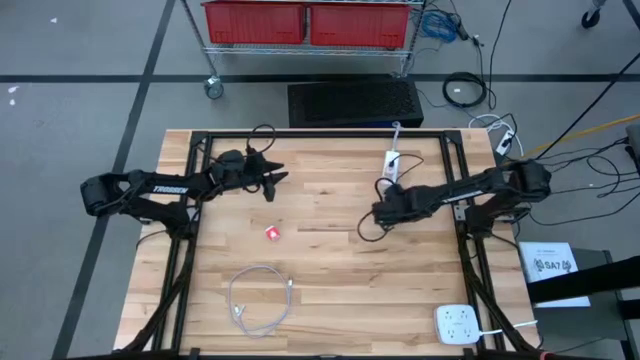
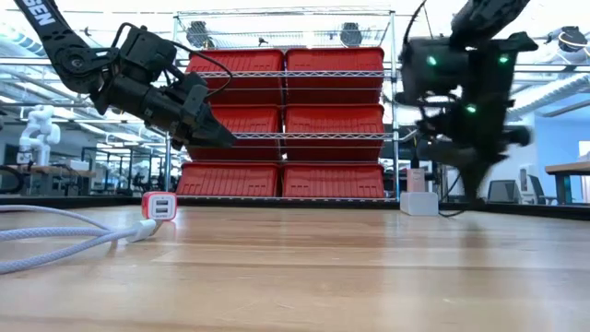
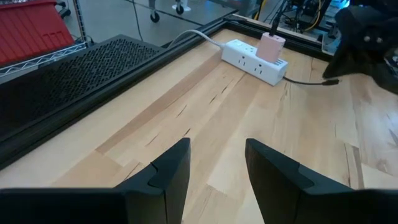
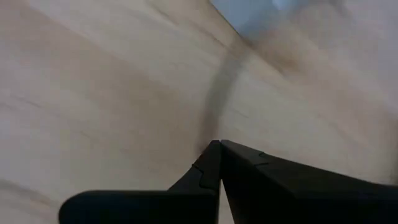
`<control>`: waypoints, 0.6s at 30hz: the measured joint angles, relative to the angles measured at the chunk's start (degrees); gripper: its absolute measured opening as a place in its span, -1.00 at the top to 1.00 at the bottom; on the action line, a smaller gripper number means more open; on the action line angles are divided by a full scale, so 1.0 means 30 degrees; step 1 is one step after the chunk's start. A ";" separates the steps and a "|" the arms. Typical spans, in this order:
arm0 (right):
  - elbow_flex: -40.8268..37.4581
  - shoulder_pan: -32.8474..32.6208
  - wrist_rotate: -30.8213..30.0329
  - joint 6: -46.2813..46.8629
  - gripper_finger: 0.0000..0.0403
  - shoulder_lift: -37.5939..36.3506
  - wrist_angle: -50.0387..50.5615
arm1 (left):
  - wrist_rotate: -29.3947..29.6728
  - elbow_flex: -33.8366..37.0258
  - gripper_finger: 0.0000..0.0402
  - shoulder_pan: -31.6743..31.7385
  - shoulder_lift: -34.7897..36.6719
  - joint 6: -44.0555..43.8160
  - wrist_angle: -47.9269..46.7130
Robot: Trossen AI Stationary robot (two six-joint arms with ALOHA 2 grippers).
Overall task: Insert USB
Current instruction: Move the top middle white outlet extension to the top right of the table
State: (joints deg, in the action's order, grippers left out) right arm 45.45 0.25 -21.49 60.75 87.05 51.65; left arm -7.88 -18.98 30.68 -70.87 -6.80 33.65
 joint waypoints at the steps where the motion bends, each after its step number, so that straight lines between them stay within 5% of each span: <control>1: 0.0000 0.0000 0.0206 0.0718 1.00 0.0003 0.1072 | 0.0000 0.0001 0.20 0.0000 0.0000 0.0026 0.0000; 8: 0.0478 -0.0769 -0.1053 0.4938 1.00 -0.1938 0.6943 | 0.0000 0.0000 0.20 0.0000 0.0000 0.0011 -0.0117; 14: -0.0030 -0.1767 -0.1506 0.1126 0.98 -0.3920 -0.1203 | 0.0000 -0.0006 0.20 -0.0007 0.0000 0.0008 -0.0115; 18: -0.0669 -0.1552 -0.1206 0.1036 0.77 -0.3370 -0.2038 | -0.0439 0.0001 0.20 -0.0007 0.0000 -0.0004 -0.0124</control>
State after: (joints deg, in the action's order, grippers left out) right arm 43.44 -4.41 -25.11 63.86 76.94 45.54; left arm -9.20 -18.98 30.65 -70.87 -6.81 33.28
